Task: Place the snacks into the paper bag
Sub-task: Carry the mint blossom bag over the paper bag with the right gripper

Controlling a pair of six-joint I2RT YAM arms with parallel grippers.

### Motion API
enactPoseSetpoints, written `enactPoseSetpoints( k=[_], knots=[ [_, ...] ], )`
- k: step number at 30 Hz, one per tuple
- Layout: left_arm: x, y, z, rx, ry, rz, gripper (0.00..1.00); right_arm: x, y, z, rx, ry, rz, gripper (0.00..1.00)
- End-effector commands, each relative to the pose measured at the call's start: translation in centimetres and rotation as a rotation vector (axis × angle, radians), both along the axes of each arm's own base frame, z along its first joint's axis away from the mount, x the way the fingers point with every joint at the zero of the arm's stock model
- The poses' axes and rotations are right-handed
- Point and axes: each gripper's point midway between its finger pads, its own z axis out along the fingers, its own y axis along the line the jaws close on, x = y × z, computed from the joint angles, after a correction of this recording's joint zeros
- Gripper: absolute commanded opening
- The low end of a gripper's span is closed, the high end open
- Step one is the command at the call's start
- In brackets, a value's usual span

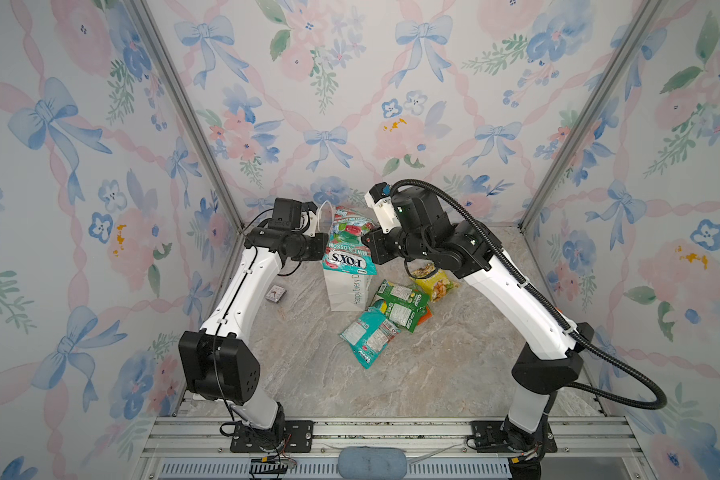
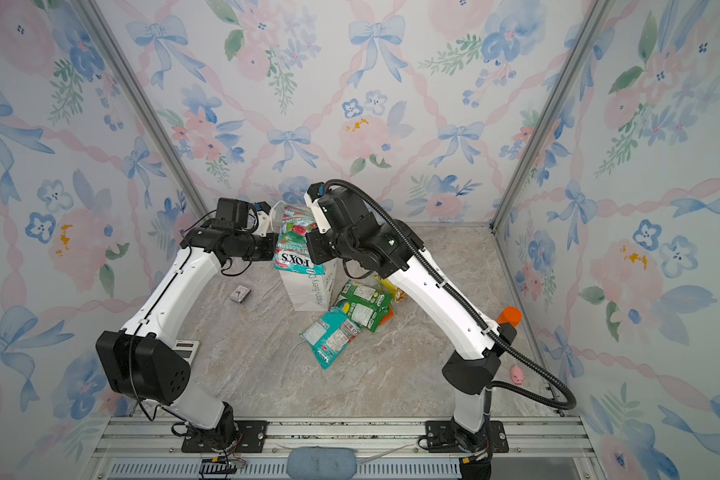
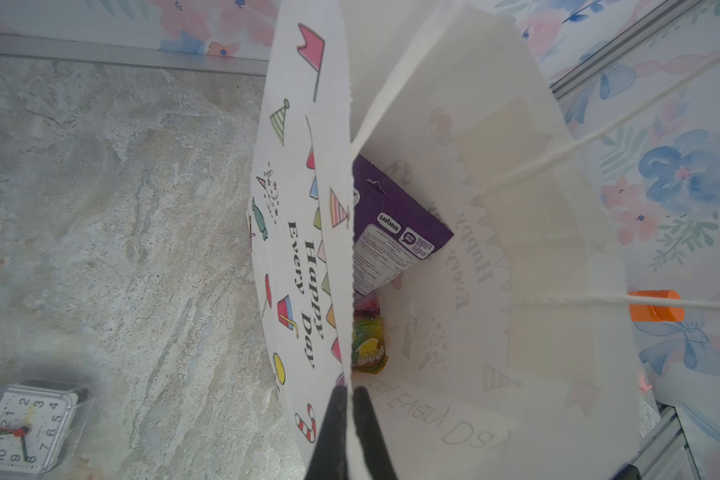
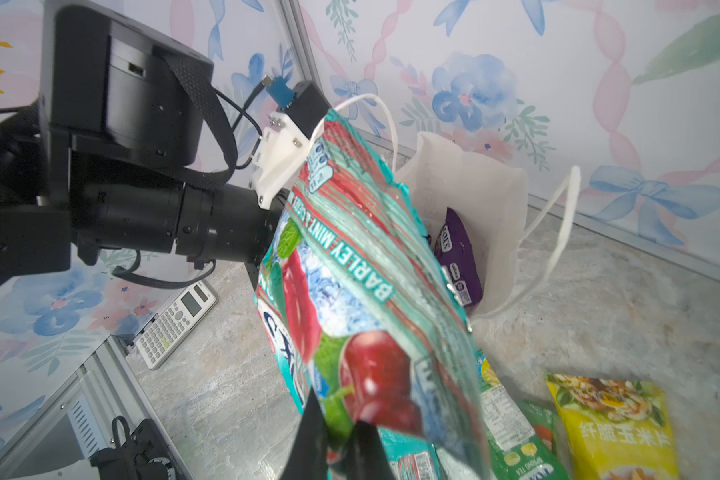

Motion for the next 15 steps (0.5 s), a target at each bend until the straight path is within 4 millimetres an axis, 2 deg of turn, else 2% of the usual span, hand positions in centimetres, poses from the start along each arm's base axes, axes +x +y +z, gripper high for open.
enactPoseSetpoints(
  k=[1, 8, 15],
  knots=[
    [-0.1, 0.0, 0.4, -0.007, -0.016, 0.008, 0.00, 1.0, -0.3, 1.6, -0.010, -0.055, 0.007, 0.00],
    [-0.1, 0.0, 0.4, -0.008, -0.016, 0.007, 0.00, 3.6, -0.7, 1.9, -0.007, -0.082, -0.024, 0.00],
    [-0.1, 0.0, 0.6, -0.012, -0.019, 0.007, 0.00, 4.8, -1.7, 2.1, -0.018, -0.108, -0.043, 0.00]
  ],
)
